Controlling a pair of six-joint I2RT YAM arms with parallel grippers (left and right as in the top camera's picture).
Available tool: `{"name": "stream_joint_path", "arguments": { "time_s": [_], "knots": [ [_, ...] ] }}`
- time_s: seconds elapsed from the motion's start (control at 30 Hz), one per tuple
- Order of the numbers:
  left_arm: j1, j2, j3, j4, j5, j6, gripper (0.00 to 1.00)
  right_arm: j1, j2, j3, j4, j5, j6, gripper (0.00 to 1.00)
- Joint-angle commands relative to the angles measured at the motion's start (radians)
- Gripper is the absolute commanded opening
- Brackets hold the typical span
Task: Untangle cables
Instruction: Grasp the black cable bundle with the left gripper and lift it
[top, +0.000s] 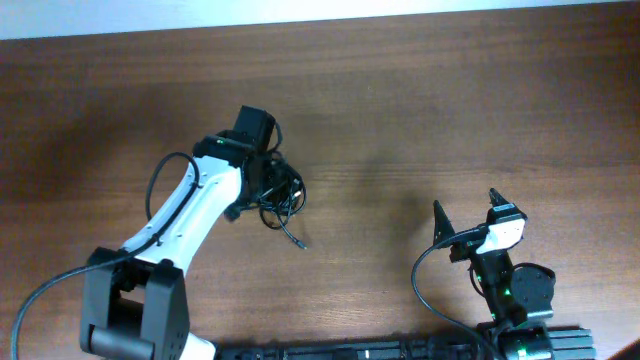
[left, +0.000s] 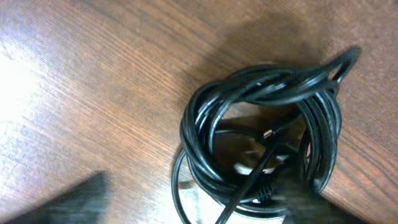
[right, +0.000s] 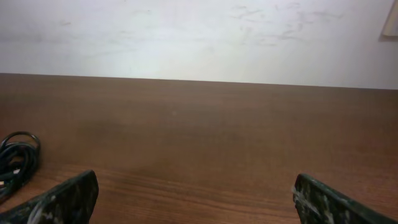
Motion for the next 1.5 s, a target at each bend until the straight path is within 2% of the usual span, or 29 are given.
{"name": "stream_joint_path", "arguments": {
  "time_s": [0.0,0.07,0.1,0.13,0.2,0.27,0.37,0.43,0.53,0.6,0.83,1.03,1.17,1.3,1.37,1.43,1.47],
  "knots": [
    [-0.002,-0.017,0.005,-0.003,-0.111,0.069,0.99,0.003,-0.003,-0.005,-0.004,-0.002,0.003,0.99],
    [-0.002,-0.017,0.005,0.009,-0.175,0.156,0.9,0.003,-0.003,-0.005,-0.005,-0.002,0.003,0.99],
    [-0.002,-0.017,0.005,0.024,-0.192,0.212,0.78,0.004,-0.003,-0.005,-0.005,-0.002,0.003,0.99],
    [-0.002,-0.017,0.005,0.05,-0.189,0.293,0.71,0.003,-0.003,-0.005,-0.004,-0.002,0.003,0.99],
    [-0.002,-0.017,0.005,0.069,-0.164,0.376,0.64,0.003,-0.003,-0.005,-0.005,-0.002,0.003,0.99],
    [-0.002,-0.015,0.003,0.069,-0.131,0.388,0.65,0.003,-0.003,-0.005,-0.004,-0.002,0.003,0.99],
    [-0.002,-0.008,0.0,0.07,-0.103,0.372,0.59,0.003,-0.003,-0.005,-0.005,-0.002,0.003,0.99],
    [-0.002,-0.003,-0.013,0.07,-0.093,0.296,0.65,0.003,-0.003,-0.005,-0.005,-0.002,0.003,0.99],
    [-0.002,-0.002,-0.044,0.112,-0.094,0.274,0.57,0.003,-0.003,-0.005,-0.005,-0.002,0.003,0.99],
    [-0.002,-0.002,-0.07,0.172,-0.093,0.323,0.52,0.003,-0.003,-0.005,-0.005,-0.002,0.003,0.99],
    [-0.002,-0.002,-0.151,0.305,-0.093,0.478,0.5,0.004,-0.003,-0.005,-0.005,-0.002,0.003,0.99],
    [-0.002,-0.002,-0.23,0.418,-0.094,0.477,0.45,0.003,-0.003,-0.005,-0.005,-0.002,0.003,0.99],
    [-0.002,-0.002,-0.271,0.459,-0.093,0.477,0.49,0.004,-0.003,-0.005,-0.004,-0.002,0.003,0.99],
    [-0.002,-0.002,-0.314,0.491,-0.093,0.477,0.49,0.003,-0.003,-0.005,-0.005,-0.002,0.003,0.99],
    [-0.002,-0.002,-0.344,0.52,-0.092,0.476,0.4,0.003,-0.003,-0.005,-0.004,-0.002,0.003,0.99],
    [-0.002,-0.002,-0.359,0.538,-0.092,0.473,0.11,0.003,-0.003,-0.005,-0.005,-0.002,0.003,0.99],
    [-0.002,-0.002,-0.363,0.541,-0.092,0.473,0.0,0.003,-0.003,-0.005,-0.005,-0.002,0.003,0.99]
  ]
}}
